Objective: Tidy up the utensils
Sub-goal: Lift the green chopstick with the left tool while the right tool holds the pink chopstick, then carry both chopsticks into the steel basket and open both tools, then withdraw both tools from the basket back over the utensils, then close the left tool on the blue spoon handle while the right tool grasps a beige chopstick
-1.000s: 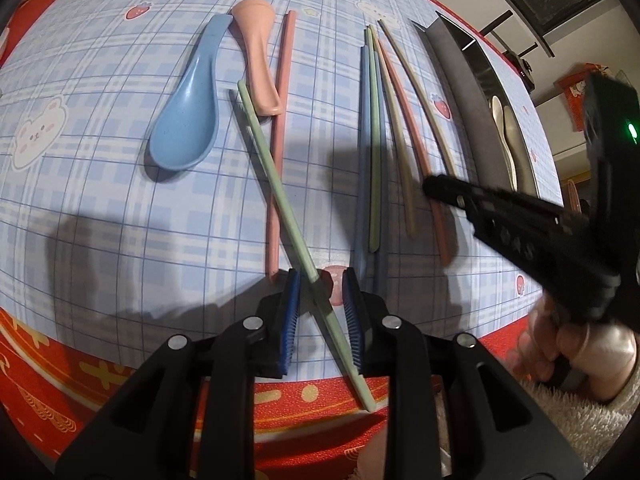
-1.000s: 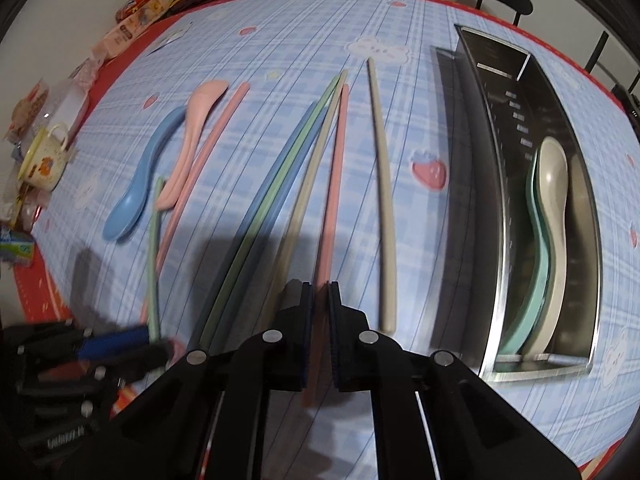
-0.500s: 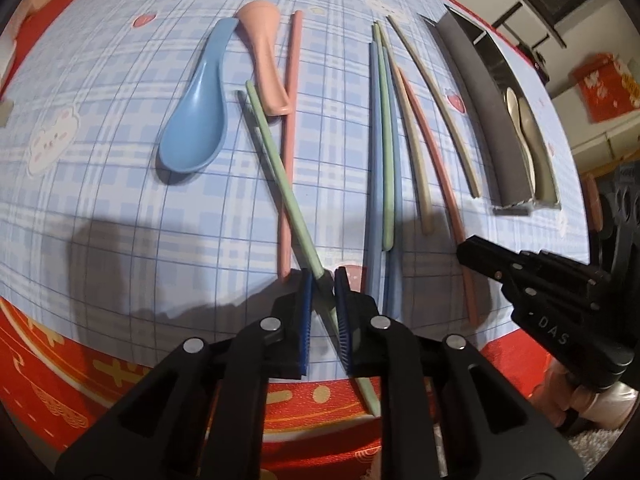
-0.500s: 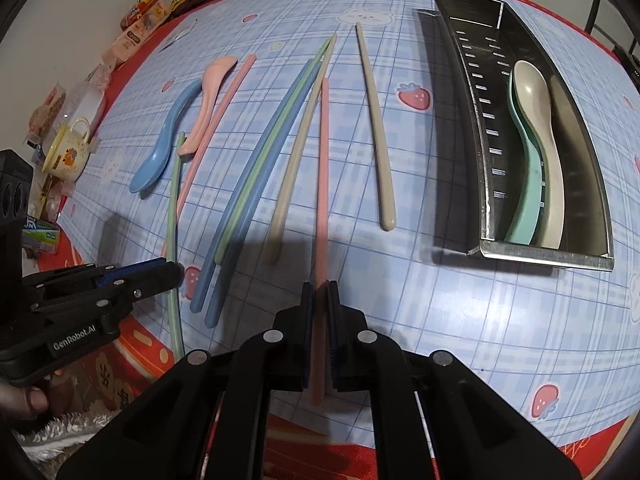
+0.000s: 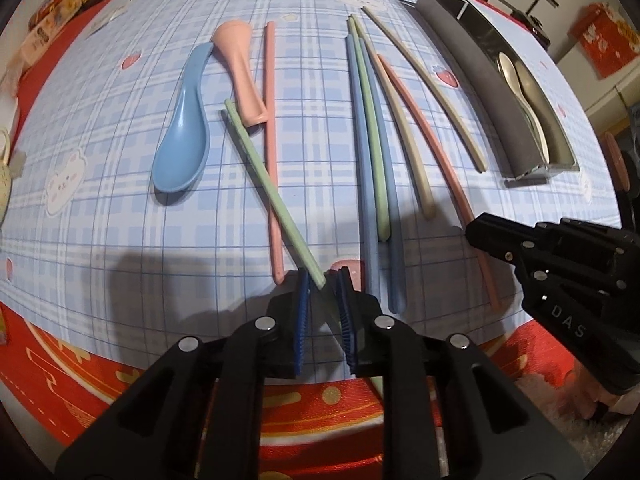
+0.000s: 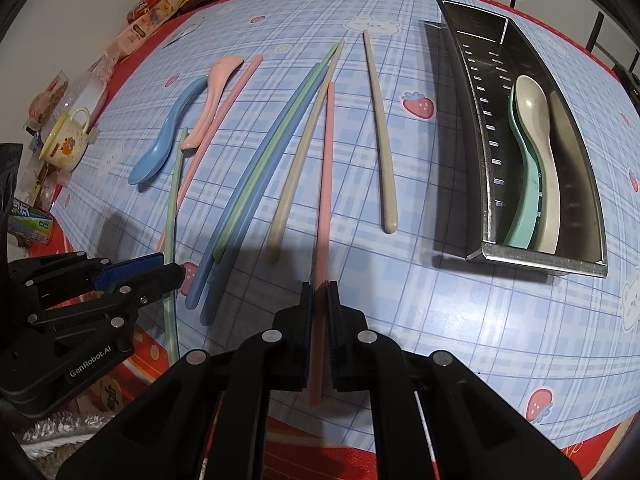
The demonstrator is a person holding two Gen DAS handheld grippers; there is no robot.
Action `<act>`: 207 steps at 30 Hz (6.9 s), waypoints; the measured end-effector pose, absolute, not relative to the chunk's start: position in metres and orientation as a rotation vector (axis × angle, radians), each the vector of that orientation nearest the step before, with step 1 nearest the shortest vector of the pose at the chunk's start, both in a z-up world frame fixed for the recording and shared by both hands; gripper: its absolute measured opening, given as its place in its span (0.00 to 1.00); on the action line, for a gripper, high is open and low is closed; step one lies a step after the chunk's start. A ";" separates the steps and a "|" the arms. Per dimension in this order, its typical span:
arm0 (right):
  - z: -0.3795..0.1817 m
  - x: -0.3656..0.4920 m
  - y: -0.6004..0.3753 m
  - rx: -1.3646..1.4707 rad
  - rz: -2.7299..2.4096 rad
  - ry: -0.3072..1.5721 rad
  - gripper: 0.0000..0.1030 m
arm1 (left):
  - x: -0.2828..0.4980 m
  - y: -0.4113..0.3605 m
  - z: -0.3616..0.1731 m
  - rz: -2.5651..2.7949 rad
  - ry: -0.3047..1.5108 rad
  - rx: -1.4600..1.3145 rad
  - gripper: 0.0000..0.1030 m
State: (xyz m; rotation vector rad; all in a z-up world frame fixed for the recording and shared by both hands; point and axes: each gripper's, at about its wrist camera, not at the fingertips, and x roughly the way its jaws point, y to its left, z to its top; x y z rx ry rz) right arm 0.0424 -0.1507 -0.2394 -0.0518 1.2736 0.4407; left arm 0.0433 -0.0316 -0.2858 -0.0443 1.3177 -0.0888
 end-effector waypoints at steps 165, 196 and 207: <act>-0.170 0.115 -0.261 0.242 0.219 1.100 0.94 | 0.130 0.017 -0.192 -0.065 1.066 -0.251 0.94; -0.202 0.027 -0.150 0.260 0.134 1.134 0.94 | 0.027 0.158 -0.196 -0.099 1.063 -0.084 0.94; -0.205 0.041 -0.135 0.239 0.173 1.071 0.47 | 0.043 0.170 -0.205 -0.173 1.080 -0.153 0.94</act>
